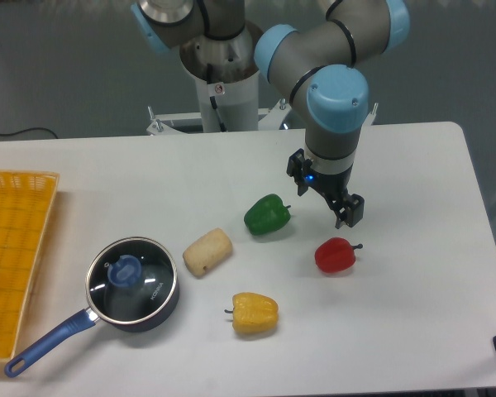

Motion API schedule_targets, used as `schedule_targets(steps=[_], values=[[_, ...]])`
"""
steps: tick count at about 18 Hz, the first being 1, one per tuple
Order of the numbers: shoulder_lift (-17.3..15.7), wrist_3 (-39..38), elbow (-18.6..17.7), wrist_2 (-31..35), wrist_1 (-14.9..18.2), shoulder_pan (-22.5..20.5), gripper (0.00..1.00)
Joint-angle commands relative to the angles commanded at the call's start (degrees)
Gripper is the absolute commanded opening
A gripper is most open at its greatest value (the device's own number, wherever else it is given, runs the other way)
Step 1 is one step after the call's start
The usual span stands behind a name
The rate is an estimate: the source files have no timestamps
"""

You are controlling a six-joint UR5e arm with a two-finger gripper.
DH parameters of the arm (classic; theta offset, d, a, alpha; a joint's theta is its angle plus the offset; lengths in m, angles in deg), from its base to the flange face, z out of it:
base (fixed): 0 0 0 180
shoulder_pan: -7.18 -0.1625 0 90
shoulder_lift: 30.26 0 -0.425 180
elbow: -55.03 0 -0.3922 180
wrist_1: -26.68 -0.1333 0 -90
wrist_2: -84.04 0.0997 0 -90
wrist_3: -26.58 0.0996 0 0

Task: Open the lid
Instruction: 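Move the gripper from above the red pepper toward the green pepper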

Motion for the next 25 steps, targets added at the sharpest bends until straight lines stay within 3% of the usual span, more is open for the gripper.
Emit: schedule_targets(steps=[14, 20, 25], values=[[-1.66, -0.62, -1.58, 0.18, -0.09, 0.61, 1.00], [-2.99, -1.75, -1.41, 1.14, 0.26, 5.17, 1.00], [-2.99, -11.24, 0.00, 1.05, 0.44, 11.24, 1.00]])
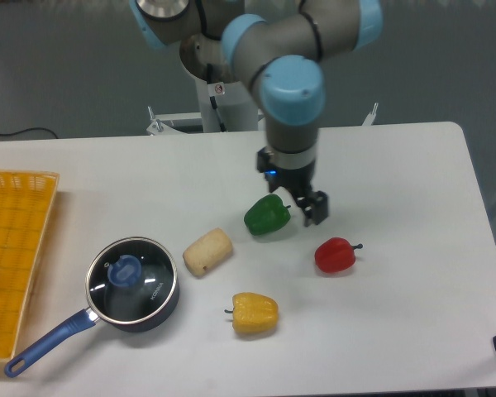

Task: Open the lid
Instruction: 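Move the gripper from above the red pepper toward the green pepper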

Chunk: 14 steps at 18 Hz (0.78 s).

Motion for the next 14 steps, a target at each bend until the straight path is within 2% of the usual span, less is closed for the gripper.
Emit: schedule_targets(steps=[8, 14], values=[[0.26, -6.76, 0.53, -0.53, 0.44, 4.22, 1.00], [2.63, -8.45, 2.81, -1.32, 0.35, 7.91, 1.00]])
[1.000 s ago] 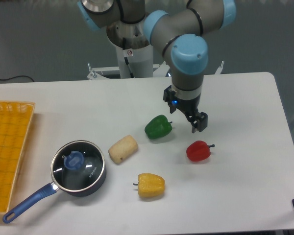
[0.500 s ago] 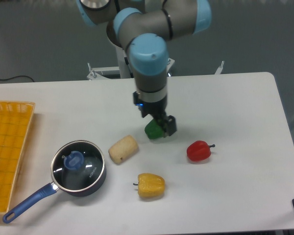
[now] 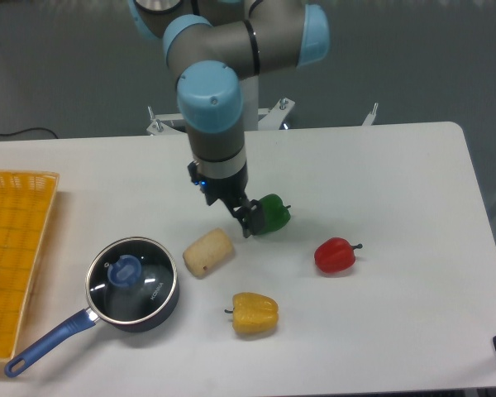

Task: Open the lid
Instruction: 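Move the gripper from above the red pepper toward the green pepper, then swing the gripper over to the blue knob of the saucepan lid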

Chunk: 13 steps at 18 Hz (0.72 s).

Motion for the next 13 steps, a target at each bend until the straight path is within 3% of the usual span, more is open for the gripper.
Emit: schedule_targets(steps=[5, 13], values=[[3.08, 0.53, 3.16, 0.26, -0.17, 4.04, 1.00], [4.49, 4.31, 3.34, 0.00, -0.44, 7.39, 1.00]])
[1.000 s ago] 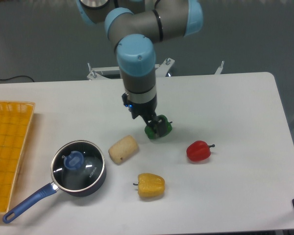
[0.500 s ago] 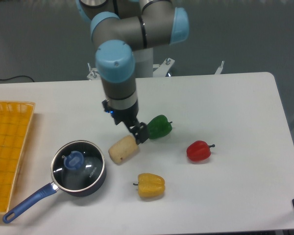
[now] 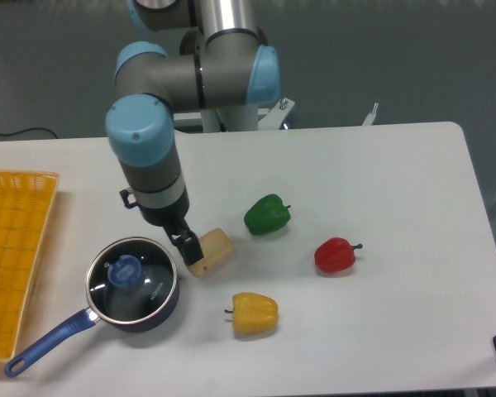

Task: Open the lid
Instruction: 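Swing the gripper over to the blue knob of the saucepan lid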

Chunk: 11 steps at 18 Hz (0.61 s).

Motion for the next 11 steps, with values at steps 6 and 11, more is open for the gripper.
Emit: schedule_targets(steps=[6, 11], values=[[2.46, -1.05, 1.85, 0.09, -0.09, 2.29, 1.00], [3.69, -3.77, 2.02, 0.18, -0.26, 2.64, 1.00]])
